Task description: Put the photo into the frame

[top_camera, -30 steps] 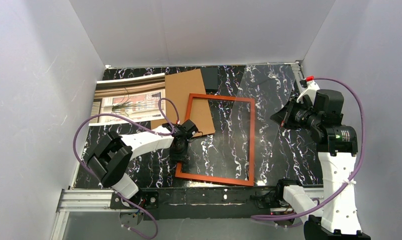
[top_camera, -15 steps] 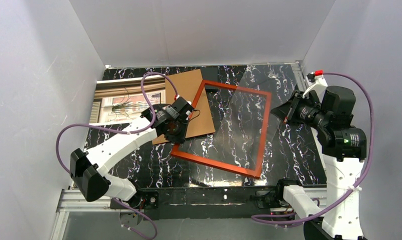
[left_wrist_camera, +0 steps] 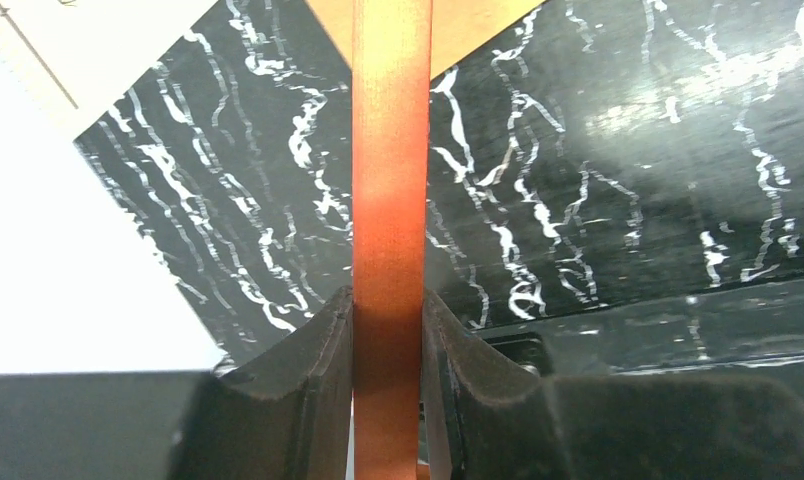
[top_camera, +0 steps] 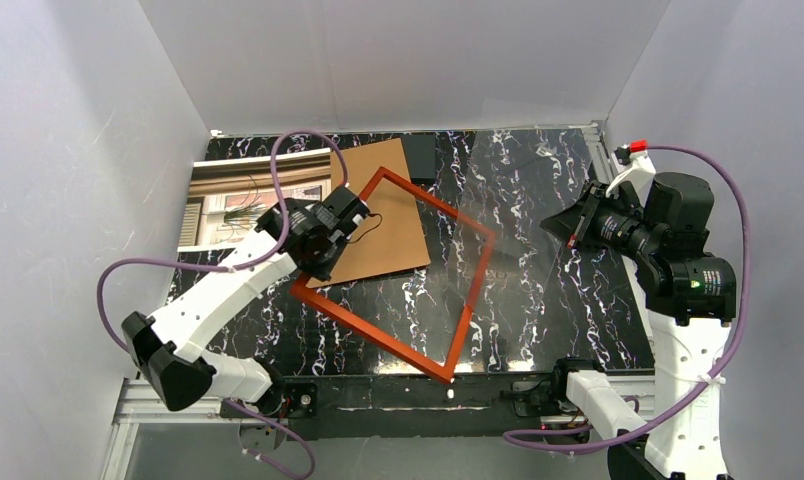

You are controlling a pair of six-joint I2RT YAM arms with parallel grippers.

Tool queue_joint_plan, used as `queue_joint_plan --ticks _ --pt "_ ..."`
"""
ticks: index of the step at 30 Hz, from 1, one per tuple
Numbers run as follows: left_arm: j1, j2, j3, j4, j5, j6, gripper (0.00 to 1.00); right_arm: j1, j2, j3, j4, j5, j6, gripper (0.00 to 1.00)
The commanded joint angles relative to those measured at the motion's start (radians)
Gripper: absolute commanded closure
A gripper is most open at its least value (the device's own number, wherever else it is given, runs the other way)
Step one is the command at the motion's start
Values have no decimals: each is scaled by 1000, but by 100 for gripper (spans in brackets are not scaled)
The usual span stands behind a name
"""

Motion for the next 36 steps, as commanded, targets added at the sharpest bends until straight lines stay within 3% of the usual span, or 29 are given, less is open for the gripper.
queue_joint_plan --ticks 1,7,18,23,26,31,32,35,36 --pt "23 -74 19 -168 -124 119 100 -2 -12 45 49 -9 15 99" --pt "36 -49 -13 -201 -175 171 100 -2 -19 56 51 3 17 99" --pt "40 5 -301 -74 -126 -83 100 -2 -56 65 7 104 -2 99" --pt "47 114 -345 -49 -134 -153 98 -2 -97 57 74 34 36 99" --pt "49 170 -362 -18 -133 -168 87 -2 -115 64 107 20 65 99" --pt "61 237 -380 12 -131 -172 57 -2 -122 108 97 53 73 99" --pt "63 243 -379 16 -122 -165 49 -2 -123 115 96 60 77 99" --pt "66 241 -365 18 -104 -152 8 -3 -124 135 100 70 90 99" --pt "65 230 -359 17 -92 -147 3 -2 -123 144 102 71 94 99"
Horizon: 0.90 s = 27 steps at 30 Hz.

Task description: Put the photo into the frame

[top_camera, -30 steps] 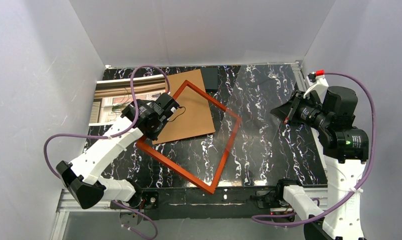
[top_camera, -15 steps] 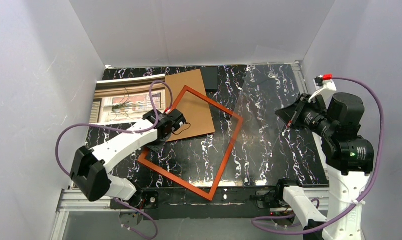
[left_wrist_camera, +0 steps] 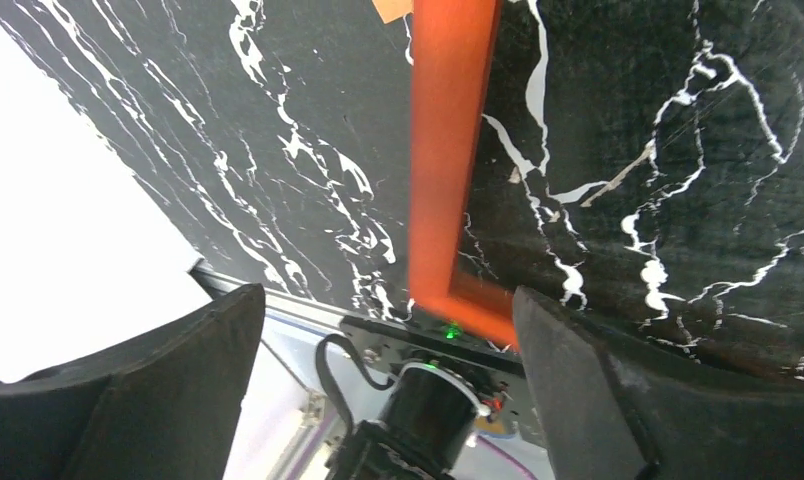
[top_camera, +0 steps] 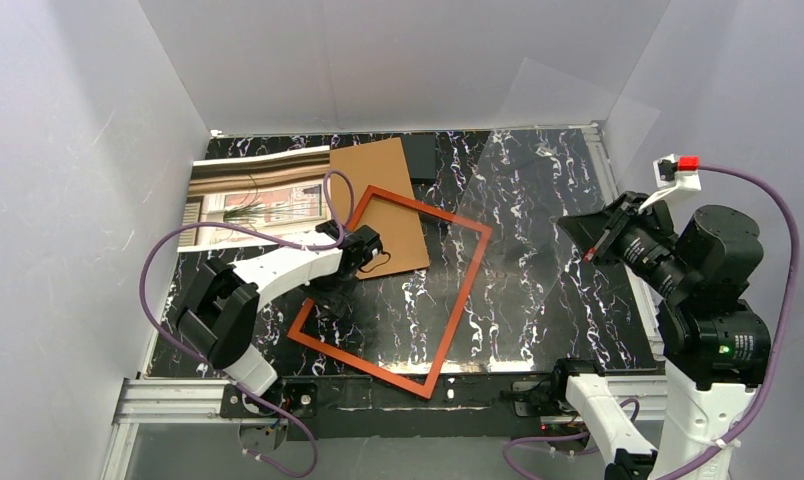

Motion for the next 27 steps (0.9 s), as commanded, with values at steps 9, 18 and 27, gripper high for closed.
queue_joint_plan --ticks 9,18,27 --pt "-4 -291 -1 6 355 -27 2 -2 40 177 70 39 57 99" --pt "-257 -297 22 157 361 -153 2 -2 54 144 52 85 38 99" --pt "-500 -7 144 320 270 -246 2 -2 52 39 -16 301 -53 99"
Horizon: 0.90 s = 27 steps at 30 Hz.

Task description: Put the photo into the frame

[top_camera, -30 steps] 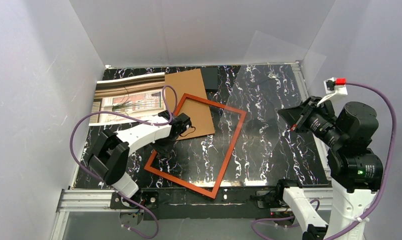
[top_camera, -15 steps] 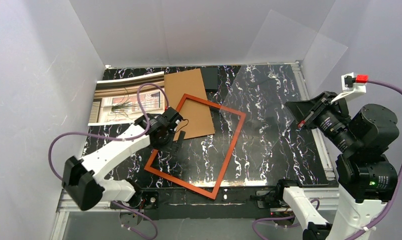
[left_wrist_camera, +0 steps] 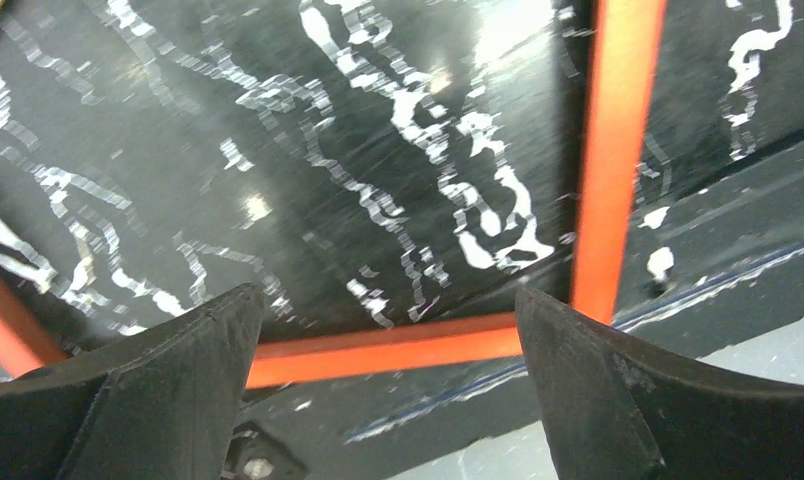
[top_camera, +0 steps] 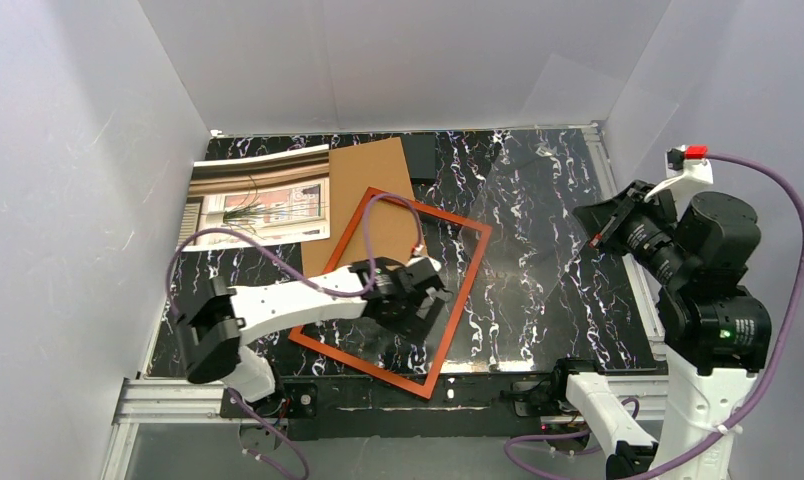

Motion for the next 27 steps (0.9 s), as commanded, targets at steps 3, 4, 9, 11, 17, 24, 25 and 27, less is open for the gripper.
queue_joint_plan --ticks 3,4,9,11,17,24,25,27 --pt "-126 205 151 9 -90 -57 3 -2 -11 -60 -11 275 -81 99" --pt "-138 246 172 15 -94 -60 4 -2 -16 -69 -14 311 -85 99" --pt "-168 374 246 21 -146 -106 13 -2 -34 -112 -21 425 -91 99" --pt "-174 402 249 21 -179 -133 17 -2 -44 -129 -14 452 -99 99" --pt "-208 500 314 -11 -247 -118 24 -2 -59 -156 1 453 -100 99" --pt "-217 531 318 -6 -194 -107 68 -2 -66 -167 9 439 -104 99" --pt "-217 522 308 3 -189 -105 77 -2 -68 -169 8 434 -105 99" --pt "-216 490 282 26 -183 -98 91 -2 -76 -170 14 427 -104 99"
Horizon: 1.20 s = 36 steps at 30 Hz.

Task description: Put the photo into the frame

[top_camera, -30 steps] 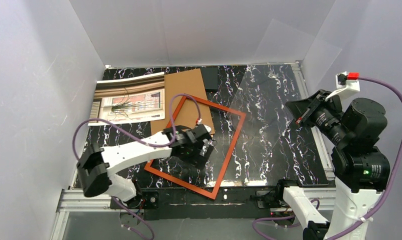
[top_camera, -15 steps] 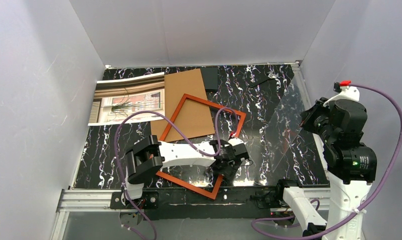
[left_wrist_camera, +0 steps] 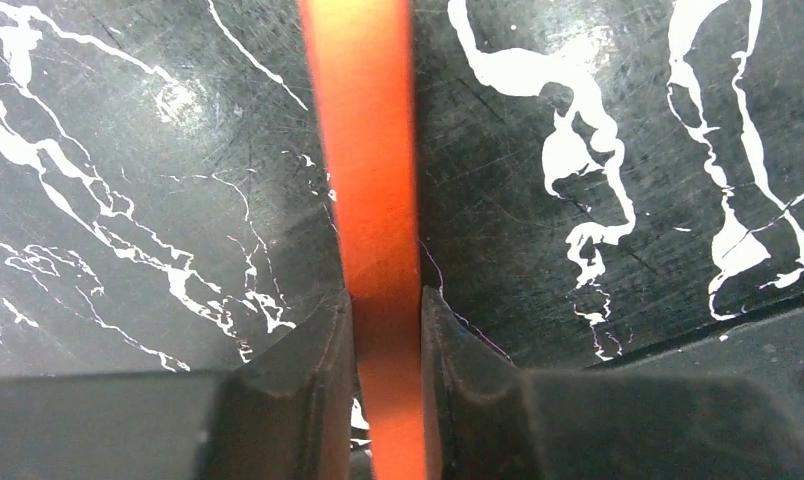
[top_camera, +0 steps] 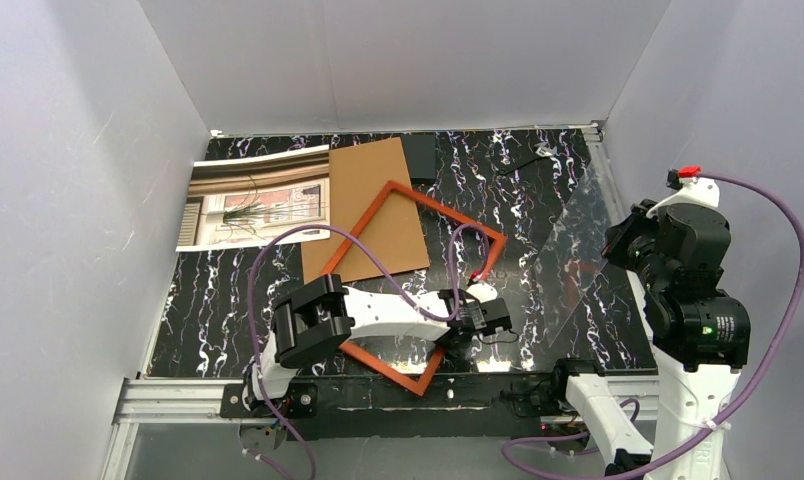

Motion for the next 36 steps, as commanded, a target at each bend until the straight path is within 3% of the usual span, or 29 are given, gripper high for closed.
queue_joint_plan --ticks 1,10,19,26,36 --pt "-3 -57 -46 -84 -10 32 99 -2 -25 -1 77 -3 -7 99" --pt "7 -257 86 -222 -71 126 100 -2 -31 7 77 -42 -6 99" --pt "98 -362 264 -250 95 119 100 -2 -15 96 46 -92 7 99" --pt "223 -396 251 -17 418 -53 100 -2 -9 112 42 -121 17 99" --pt "247 -315 301 291 674 -162 100 -2 -11 113 46 -157 17 99"
